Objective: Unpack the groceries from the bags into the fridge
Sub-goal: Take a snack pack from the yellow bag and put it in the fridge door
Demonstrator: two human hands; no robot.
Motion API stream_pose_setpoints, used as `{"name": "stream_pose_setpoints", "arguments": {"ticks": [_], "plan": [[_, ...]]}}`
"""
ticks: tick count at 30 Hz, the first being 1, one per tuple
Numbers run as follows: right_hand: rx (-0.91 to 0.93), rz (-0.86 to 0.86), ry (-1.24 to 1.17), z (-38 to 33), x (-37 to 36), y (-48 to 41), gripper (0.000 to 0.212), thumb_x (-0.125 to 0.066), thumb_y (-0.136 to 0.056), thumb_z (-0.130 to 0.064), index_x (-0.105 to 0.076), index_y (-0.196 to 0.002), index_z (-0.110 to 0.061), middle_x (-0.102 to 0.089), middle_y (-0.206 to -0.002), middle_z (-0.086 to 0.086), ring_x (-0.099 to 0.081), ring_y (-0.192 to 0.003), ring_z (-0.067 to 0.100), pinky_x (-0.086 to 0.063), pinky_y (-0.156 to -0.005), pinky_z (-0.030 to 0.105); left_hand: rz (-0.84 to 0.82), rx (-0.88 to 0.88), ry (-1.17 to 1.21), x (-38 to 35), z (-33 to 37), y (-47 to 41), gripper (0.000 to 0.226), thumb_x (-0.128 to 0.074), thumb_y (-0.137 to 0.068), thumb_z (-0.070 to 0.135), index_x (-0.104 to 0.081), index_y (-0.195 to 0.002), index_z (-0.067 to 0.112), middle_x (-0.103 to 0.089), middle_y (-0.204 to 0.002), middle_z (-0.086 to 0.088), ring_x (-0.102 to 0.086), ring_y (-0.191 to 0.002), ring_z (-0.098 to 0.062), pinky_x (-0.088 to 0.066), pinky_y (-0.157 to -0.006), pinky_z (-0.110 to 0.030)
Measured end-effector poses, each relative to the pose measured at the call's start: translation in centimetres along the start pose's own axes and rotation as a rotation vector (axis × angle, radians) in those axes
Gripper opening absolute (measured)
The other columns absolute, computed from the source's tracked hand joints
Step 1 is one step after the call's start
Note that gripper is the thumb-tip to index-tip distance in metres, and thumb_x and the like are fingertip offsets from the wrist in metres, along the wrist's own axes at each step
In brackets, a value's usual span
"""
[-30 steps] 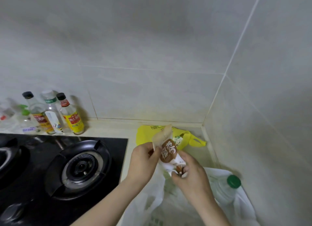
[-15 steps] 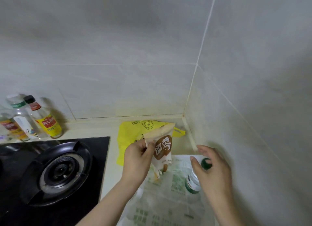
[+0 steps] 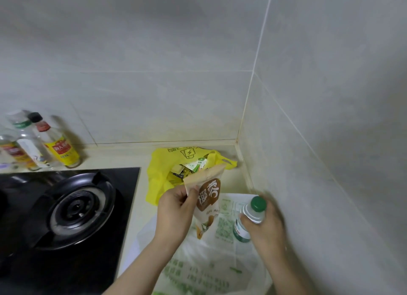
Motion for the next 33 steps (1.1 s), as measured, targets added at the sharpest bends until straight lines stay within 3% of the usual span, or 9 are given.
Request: {"name": "stream_pose_setpoints", "arguments": {"ticks": [5,8,14,18,22,25,28,33], "plan": [[-0.027,-0.055,0.029,1.2,-0.6,-0.4,0.061,-0.090,-0.056,-0.017,-0.059,-0.107,-0.013,-0.066,-0.097,0.002,-0.063,-0.091,0.024,-0.047,-0.081,0.030,0.068,0.029,-0.022,0.6,-0.5,1.3,0.042,-0.058,-0.093,0.022,-0.059,-0.058,-0.001,-0.054,-0.049,-0.008,-0.038,-0.045,-0.005,-0.027,-0.045,-0.020],[0.013,-0.068,0.055,0.8,-0.2,-0.5,0.058,-0.091,-0.054,-0.021,-0.063,-0.104,-0.013,-0.069,-0.093,0.000,-0.065,-0.088,0.023,-0.047,-0.077,0.028,0.073,0.029,0.005,1.4,-0.7,1.9,0.043,-0.058,-0.093,0.027,-0.062,-0.060,0.000,-0.060,-0.053,-0.012,-0.045,-0.049,-0.011,-0.033,-0.049,-0.028],[0.086,-0.104,-0.008,-4.6,1.1,0.4,0.054,-0.089,-0.057,-0.026,-0.059,-0.103,-0.026,-0.066,-0.089,-0.011,-0.064,-0.084,0.017,-0.045,-0.067,0.029,0.132,0.000,0.029,4.4,0.3,2.2,0.047,-0.058,-0.093,0.019,-0.049,-0.050,0.002,-0.046,-0.043,-0.002,-0.034,-0.043,-0.005,-0.025,-0.045,-0.020],[0.180,-0.125,-0.116,-9.7,1.3,1.6,0.050,-0.089,-0.057,-0.027,-0.063,-0.099,-0.029,-0.068,-0.087,-0.014,-0.064,-0.081,0.004,-0.047,-0.067,0.024,0.159,-0.038,0.076,7.6,0.0,2.4,0.042,-0.059,-0.092,0.027,-0.061,-0.064,-0.003,-0.063,-0.061,-0.019,-0.050,-0.055,-0.014,-0.037,-0.051,-0.031],[0.294,-0.193,-0.173,-15.2,0.0,3.8,0.039,-0.088,-0.058,-0.028,-0.065,-0.089,-0.031,-0.069,-0.078,-0.017,-0.062,-0.072,-0.007,-0.043,-0.056,0.010,0.256,-0.028,0.175,12.3,0.0,3.2,0.043,-0.059,-0.090,0.033,-0.065,-0.072,-0.005,-0.065,-0.072,-0.026,-0.053,-0.061,-0.017,-0.041,-0.059,-0.032],[0.363,-0.265,-0.211,-18.5,-1.8,6.0,0.036,-0.089,-0.059,-0.025,-0.065,-0.086,-0.031,-0.070,-0.078,-0.021,-0.065,-0.070,-0.005,-0.046,-0.060,0.015,0.329,-0.008,0.225,16.0,0.1,4.5,0.036,-0.058,-0.093,0.027,-0.069,-0.073,-0.001,-0.070,-0.071,-0.019,-0.064,-0.064,-0.033,-0.051,-0.062,-0.043],[0.417,-0.331,-0.230,-20.9,-3.9,8.4,0.036,-0.089,-0.059,-0.026,-0.065,-0.086,-0.032,-0.071,-0.080,-0.018,-0.067,-0.072,0.001,-0.053,-0.065,0.027,0.407,0.029,0.265,19.9,0.4,6.4,0.029,-0.058,-0.093,0.018,-0.074,-0.071,0.008,-0.074,-0.069,-0.006,-0.070,-0.070,-0.028,-0.056,-0.066,-0.044],[0.504,-0.435,-0.189,-24.1,-7.6,12.2,0.040,-0.087,-0.055,-0.041,-0.064,-0.088,-0.034,-0.071,-0.081,-0.016,-0.067,-0.076,0.005,-0.055,-0.068,0.035,0.559,0.101,0.271,25.7,-0.9,9.4,0.029,-0.060,-0.091,0.017,-0.073,-0.067,0.007,-0.074,-0.069,-0.006,-0.069,-0.074,-0.032,-0.055,-0.070,-0.048]]}}
Point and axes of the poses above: each hand's wrist, its own y-axis away from the middle knuckle, its own x-axis out of the back of the hand, z = x × y, the point moved 1 cm from there along -y, towards the middle knuckle
